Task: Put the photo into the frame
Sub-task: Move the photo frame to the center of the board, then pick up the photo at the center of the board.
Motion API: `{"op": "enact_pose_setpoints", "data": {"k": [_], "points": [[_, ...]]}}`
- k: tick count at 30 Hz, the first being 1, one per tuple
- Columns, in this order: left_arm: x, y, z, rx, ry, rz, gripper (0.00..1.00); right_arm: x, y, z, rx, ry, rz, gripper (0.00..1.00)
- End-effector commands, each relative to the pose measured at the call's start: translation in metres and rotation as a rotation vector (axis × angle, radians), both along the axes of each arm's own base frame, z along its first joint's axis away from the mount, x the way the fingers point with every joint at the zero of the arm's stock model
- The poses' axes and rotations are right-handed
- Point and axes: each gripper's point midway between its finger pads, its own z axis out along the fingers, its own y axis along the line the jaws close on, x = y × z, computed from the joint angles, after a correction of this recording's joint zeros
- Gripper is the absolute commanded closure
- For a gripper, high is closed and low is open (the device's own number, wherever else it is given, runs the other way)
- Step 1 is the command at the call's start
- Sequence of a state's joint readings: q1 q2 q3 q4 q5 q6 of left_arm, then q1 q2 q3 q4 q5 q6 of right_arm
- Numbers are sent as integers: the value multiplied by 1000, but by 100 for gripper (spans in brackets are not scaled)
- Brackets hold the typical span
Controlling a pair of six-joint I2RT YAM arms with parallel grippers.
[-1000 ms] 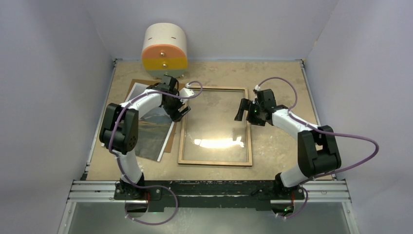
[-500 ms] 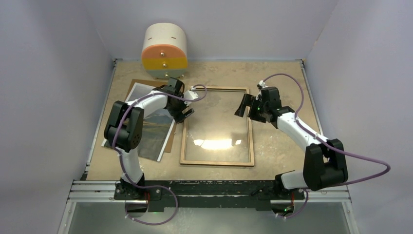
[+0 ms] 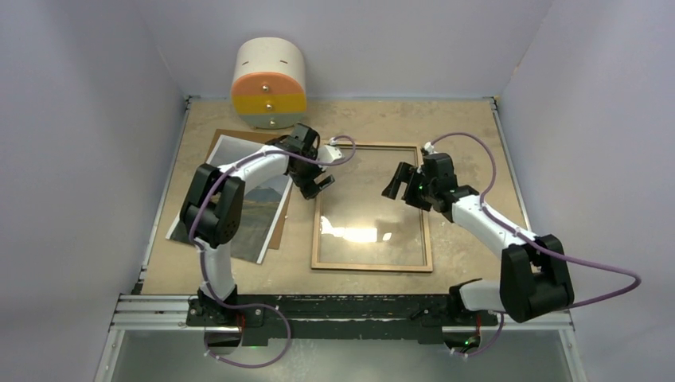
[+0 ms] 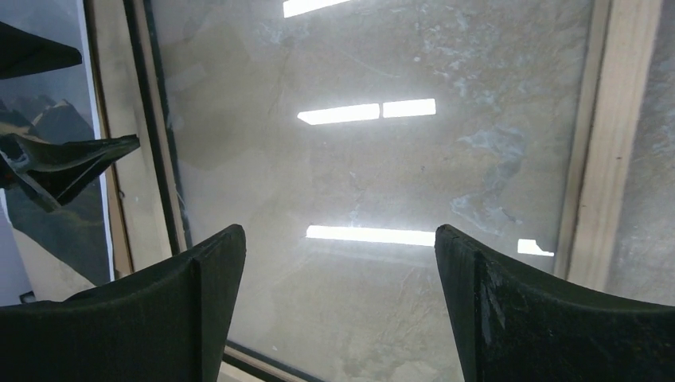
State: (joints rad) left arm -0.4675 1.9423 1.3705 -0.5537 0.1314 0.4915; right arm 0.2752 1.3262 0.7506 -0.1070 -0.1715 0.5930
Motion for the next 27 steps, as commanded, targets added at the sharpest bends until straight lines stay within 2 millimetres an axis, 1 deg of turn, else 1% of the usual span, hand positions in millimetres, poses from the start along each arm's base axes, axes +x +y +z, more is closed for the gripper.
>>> {"op": "enact_pose_setpoints", "data": {"k": [1,2,4,5,6,8,10,11,12,13,16,18,19,21,23,27], "points": [[15,6,49,-99,-40,47,7,20,28,28,23,-109,-17,11],[19,18,58,-112,-46,69,6,23,40,33,27,-119,-4,13],[29,49,75,-109,-73,120,4,29,67,43,51,-137,30,15],[34,68,83,-100,-92,152,4,30,82,45,60,-135,51,15],[38,88,90,-90,-111,183,4,36,100,53,81,-159,70,16],[42,129,100,-74,-135,251,4,43,135,60,110,-166,112,18],[43,172,105,-39,-153,327,4,48,170,63,137,-164,156,20],[43,195,106,-20,-162,370,5,52,186,66,150,-164,175,21],[42,224,106,9,-174,432,5,54,202,63,155,-153,194,21],[41,246,104,41,-184,476,6,57,218,63,162,-153,210,21],[37,302,95,148,-221,604,9,68,253,54,176,-138,234,22],[34,336,87,228,-245,690,12,75,272,43,199,-113,236,22],[30,368,77,294,-258,778,15,88,286,29,209,-93,217,24],[28,385,67,332,-263,825,16,97,293,20,198,-90,202,25],[27,398,58,372,-274,863,17,105,297,6,176,-80,183,25],[28,406,47,399,-293,892,17,116,300,-12,160,-73,151,25]]}}
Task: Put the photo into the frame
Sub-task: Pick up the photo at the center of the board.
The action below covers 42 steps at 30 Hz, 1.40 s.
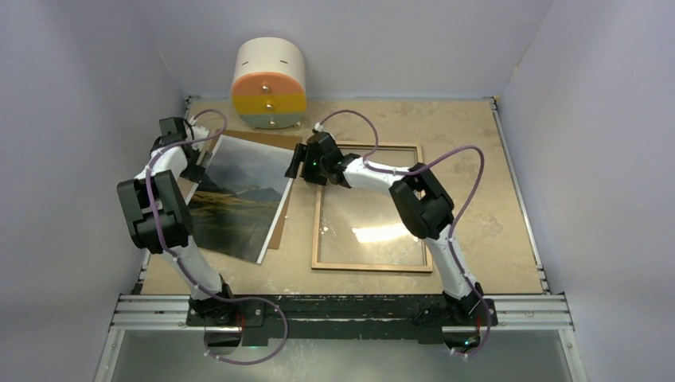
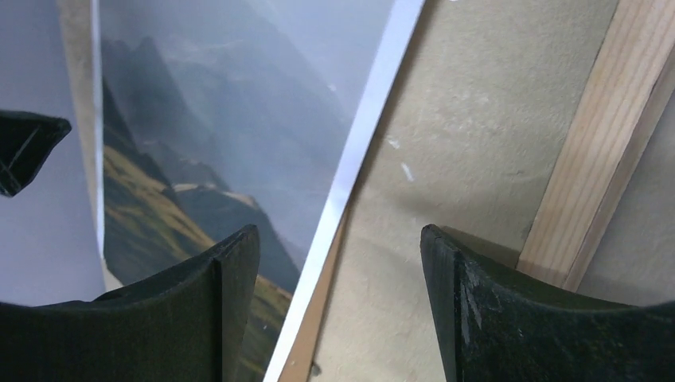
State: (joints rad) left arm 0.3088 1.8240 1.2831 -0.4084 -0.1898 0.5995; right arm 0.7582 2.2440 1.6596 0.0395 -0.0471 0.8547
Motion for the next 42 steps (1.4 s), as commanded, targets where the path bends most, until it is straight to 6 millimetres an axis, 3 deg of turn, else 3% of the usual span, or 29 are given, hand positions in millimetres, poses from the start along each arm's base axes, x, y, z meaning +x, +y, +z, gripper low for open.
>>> {"op": "enact_pose_setpoints", "data": {"k": [1,9,15,20,29,42], "points": [[8,20,-1,87,-52,53,17,22,3,11,13,-29,-83,25],[-5,14,-37,63,18,29,17,45,-4,-25,-32,-42,-208,25],[-16,2,-61,20,69,-18,17,46,9,-41,26,5,-207,25],[-21,-3,-72,9,94,-51,17,52,21,-25,124,4,-217,29],[-28,-2,-83,43,124,-81,17,60,17,22,180,-133,-239,39],[-31,-5,-87,78,143,-111,17,51,27,55,180,-273,-180,40]]}}
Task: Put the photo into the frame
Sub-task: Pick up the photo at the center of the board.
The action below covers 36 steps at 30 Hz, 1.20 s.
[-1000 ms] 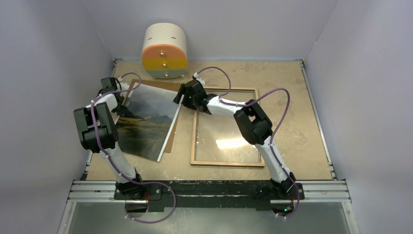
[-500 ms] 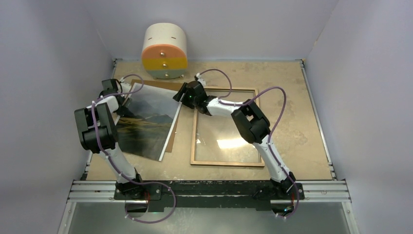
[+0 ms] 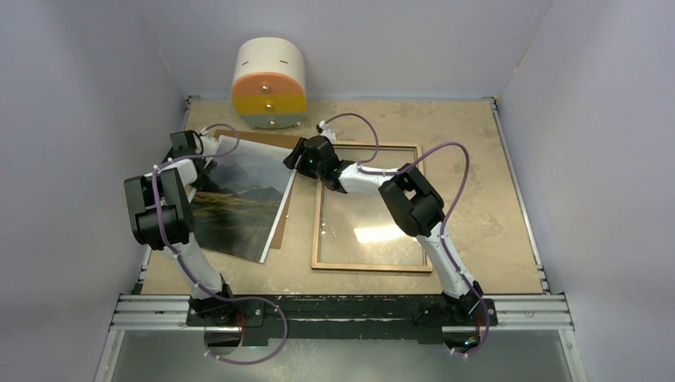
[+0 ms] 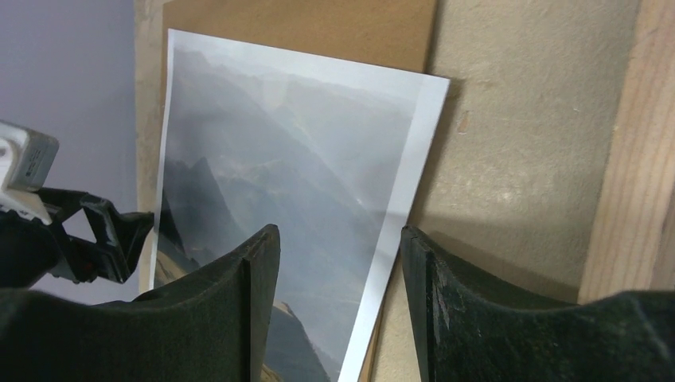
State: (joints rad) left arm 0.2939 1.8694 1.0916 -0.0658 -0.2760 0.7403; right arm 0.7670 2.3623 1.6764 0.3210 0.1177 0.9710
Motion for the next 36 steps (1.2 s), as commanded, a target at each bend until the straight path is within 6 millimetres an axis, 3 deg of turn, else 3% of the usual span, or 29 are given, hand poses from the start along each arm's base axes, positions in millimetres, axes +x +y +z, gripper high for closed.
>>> {"op": "enact_pose_setpoints", "data": {"k": [1,9,18,36], "points": [[-36,-20,-49,-80,173,-32,17,2,9,66,32,-162,10,40],[-35,-22,-48,-79,175,-43,17,-5,19,61,45,-168,61,40],[-33,-23,-47,-84,168,-49,17,1,-8,27,-119,-71,-51,25],[-38,-28,-55,-73,185,-84,17,36,-17,-17,-152,-68,-108,25]]}}
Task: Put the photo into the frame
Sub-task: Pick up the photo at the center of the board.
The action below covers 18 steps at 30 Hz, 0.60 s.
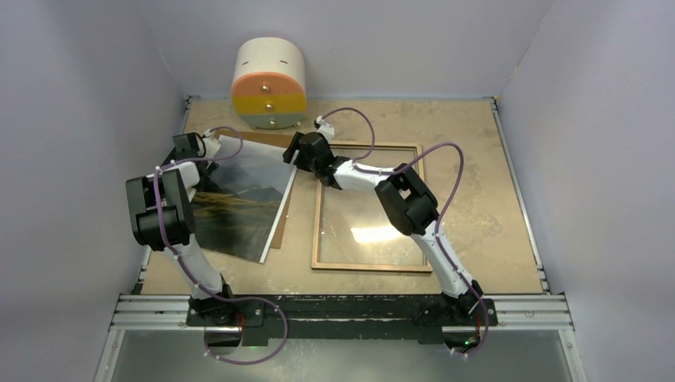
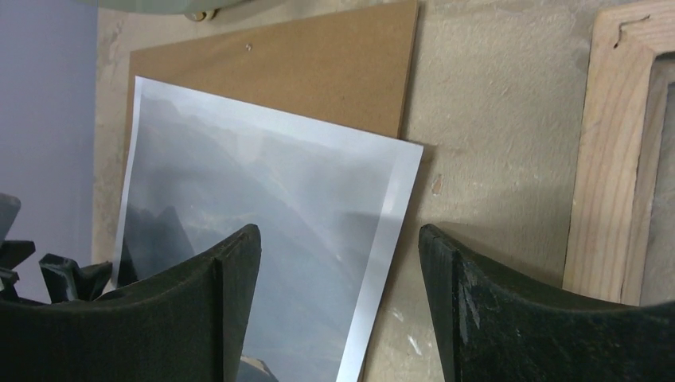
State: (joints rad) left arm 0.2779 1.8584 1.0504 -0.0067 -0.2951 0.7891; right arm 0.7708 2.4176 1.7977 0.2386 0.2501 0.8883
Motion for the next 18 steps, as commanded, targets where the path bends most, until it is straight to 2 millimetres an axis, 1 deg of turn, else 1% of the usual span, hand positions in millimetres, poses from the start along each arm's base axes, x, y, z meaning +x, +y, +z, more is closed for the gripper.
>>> {"op": "enact_pose_setpoints", "data": {"k": [1,4,6,14,18], "points": [[-39,-25,-56,-115,192,-45,17,11,-9,-16,-28,2,-39,26],[-40,-25,-58,-113,196,-49,17,11,-6,-15,15,1,-35,27],[-41,-25,-58,-109,197,-54,17,11,-4,-9,66,-14,-27,29],[-43,-24,-60,-95,204,-63,17,6,12,35,252,-98,43,36],[-43,-24,-60,-94,204,-66,17,3,17,54,310,-128,73,39]]}}
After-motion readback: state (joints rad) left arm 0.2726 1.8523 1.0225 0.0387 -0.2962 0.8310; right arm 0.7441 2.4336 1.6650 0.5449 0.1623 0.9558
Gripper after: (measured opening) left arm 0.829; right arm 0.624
